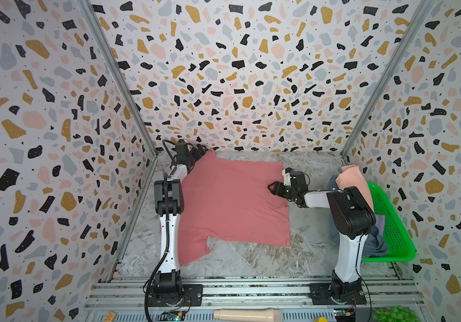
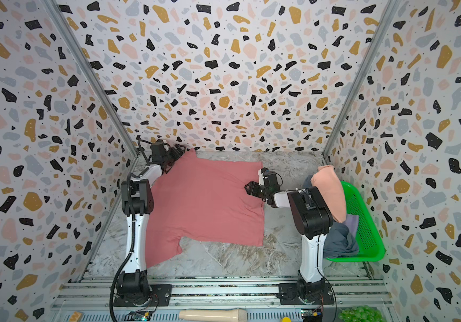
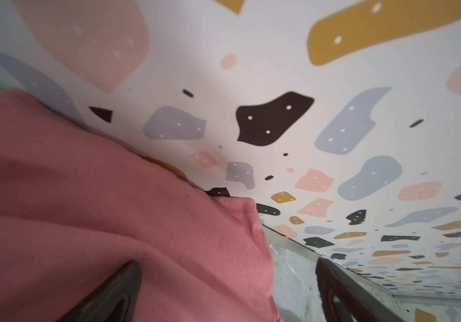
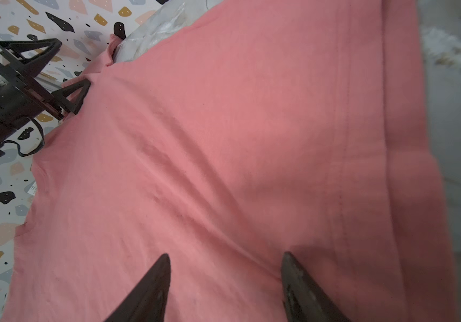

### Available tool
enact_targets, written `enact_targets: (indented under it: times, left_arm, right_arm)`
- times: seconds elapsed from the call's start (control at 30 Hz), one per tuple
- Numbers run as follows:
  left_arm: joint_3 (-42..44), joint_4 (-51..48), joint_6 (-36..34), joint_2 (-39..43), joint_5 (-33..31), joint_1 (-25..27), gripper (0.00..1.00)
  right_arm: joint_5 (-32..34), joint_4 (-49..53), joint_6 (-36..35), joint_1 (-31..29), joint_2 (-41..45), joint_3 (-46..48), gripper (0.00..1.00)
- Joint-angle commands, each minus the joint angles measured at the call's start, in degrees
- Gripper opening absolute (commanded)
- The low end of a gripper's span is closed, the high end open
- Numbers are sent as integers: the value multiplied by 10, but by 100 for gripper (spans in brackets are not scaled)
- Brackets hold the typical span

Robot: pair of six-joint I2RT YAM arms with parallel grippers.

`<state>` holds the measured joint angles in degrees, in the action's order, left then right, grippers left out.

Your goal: Fold and stack the t-shirts

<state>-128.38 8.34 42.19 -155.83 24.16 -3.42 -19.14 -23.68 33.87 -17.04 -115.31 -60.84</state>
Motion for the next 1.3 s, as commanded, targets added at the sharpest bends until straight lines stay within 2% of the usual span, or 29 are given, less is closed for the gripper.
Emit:
enact_targets:
  times: [0.0, 0.17, 0.27, 0.43, 0.5, 0.67, 0.87, 1.13, 1.27]
  left_arm:
    - [47, 47, -5, 60, 48, -3, 100]
    - [103, -59, -90, 158, -40, -3, 100]
    - [164, -90, -129, 212, -69, -3, 100]
    - [284, -136, -142, 295, -130, -3, 99]
    - [357, -122, -138, 333, -155, -4, 99]
    - [455, -116, -141, 381, -134, -18, 97]
    - [590, -78, -114, 458, -124, -19, 97]
    - [750, -23, -59, 516, -106, -18, 97]
    - [802, -29, -61, 577, -108, -15, 97]
  right_arm:
    - [17, 45, -42, 31, 2, -21, 65]
    - [35, 72, -85, 38, -10, -128, 70]
    - [22, 83, -75, 36, -25, -166, 70]
    - [-7, 83, -44, 2, -24, -159, 70]
    - [-19, 80, -27, -17, -22, -146, 70]
    - [-48, 71, 10, -49, -10, -98, 70]
    - [-49, 71, 14, -71, 22, -17, 70]
    - [-12, 105, -22, -62, 54, 52, 70]
    - [-4, 108, -42, -26, 68, 81, 70]
